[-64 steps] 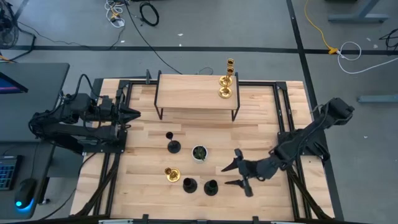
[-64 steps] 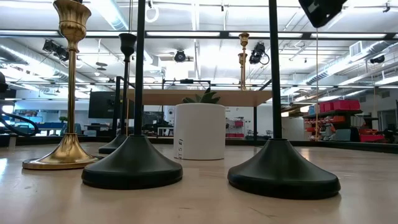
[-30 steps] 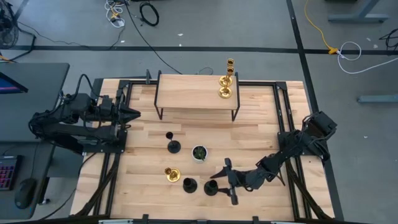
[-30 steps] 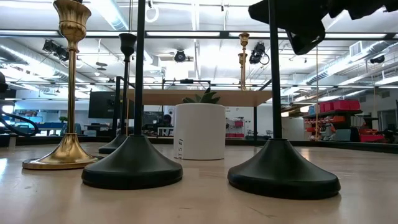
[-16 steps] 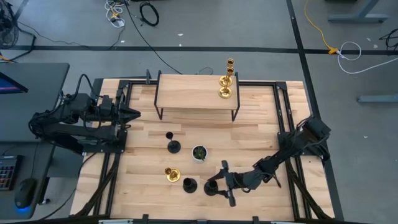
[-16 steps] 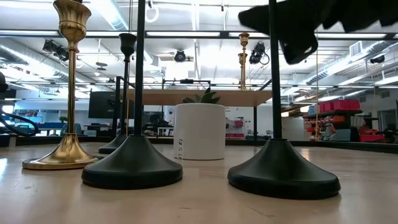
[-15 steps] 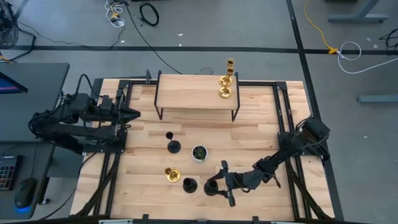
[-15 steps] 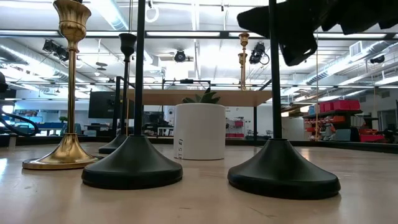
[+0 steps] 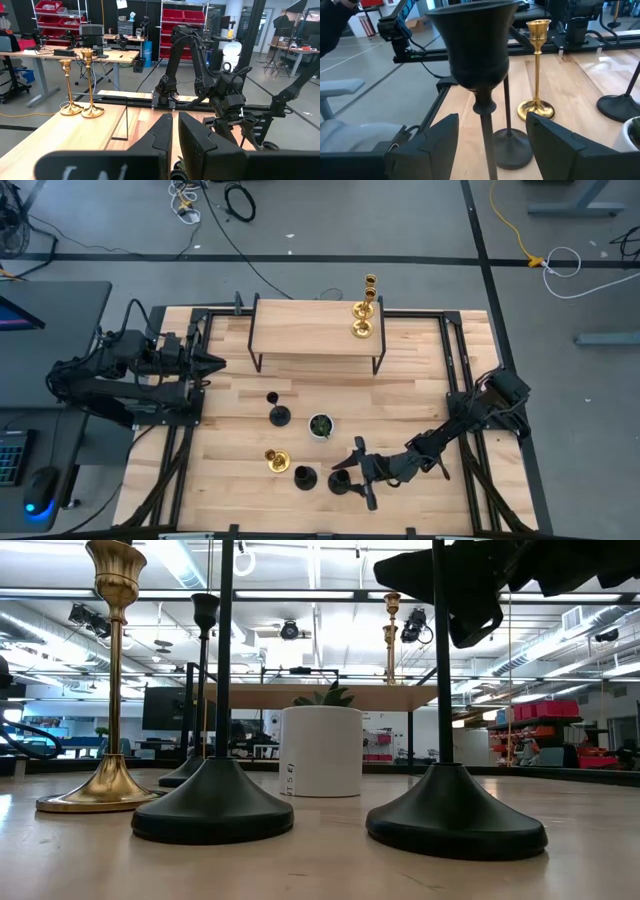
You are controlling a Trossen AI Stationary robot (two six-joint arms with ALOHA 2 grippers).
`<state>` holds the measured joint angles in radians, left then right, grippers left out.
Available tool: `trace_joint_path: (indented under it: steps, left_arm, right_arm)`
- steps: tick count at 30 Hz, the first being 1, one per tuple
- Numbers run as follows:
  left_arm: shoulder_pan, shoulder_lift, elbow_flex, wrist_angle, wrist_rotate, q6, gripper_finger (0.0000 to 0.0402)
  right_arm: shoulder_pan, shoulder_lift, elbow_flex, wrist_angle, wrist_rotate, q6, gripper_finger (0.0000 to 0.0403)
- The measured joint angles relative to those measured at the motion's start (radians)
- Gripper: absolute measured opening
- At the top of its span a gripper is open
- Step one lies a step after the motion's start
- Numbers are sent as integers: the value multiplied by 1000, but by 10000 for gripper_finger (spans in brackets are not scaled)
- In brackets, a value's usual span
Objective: Pick & Place candle stick holders
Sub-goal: Put the right black candle holder on the shelf
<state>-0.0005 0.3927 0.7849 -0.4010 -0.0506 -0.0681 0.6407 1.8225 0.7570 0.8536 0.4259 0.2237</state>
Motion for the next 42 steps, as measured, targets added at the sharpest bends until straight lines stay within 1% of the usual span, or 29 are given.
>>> trace_joint_path:
  steps: [5,9,16,22,23,37,42]
  left_arm:
    - [0,0,0,0,0,0,34]
    - [0,0,0,0,0,0,34]
    - [0,0,0,0,0,0,34]
    - [0,0,0,0,0,0,34]
    - [0,0,0,0,0,0,34]
    - [0,0,0,0,0,0,34]
    - [0,0,0,0,0,0,34]
  right_arm:
    - [0,0,0,-1,-19,0,225]
    - [0,0,0,-2,-26,0,197]
    - [0,0,0,-3,-27,0,117]
    - [0,0,0,-7,-25,-8,25]
    - [0,0,0,-8,-19,-12,15]
    - [0,-1,1,-14,-20,-7,6]
    - [-13,-45,0,-37,-9,-4,5]
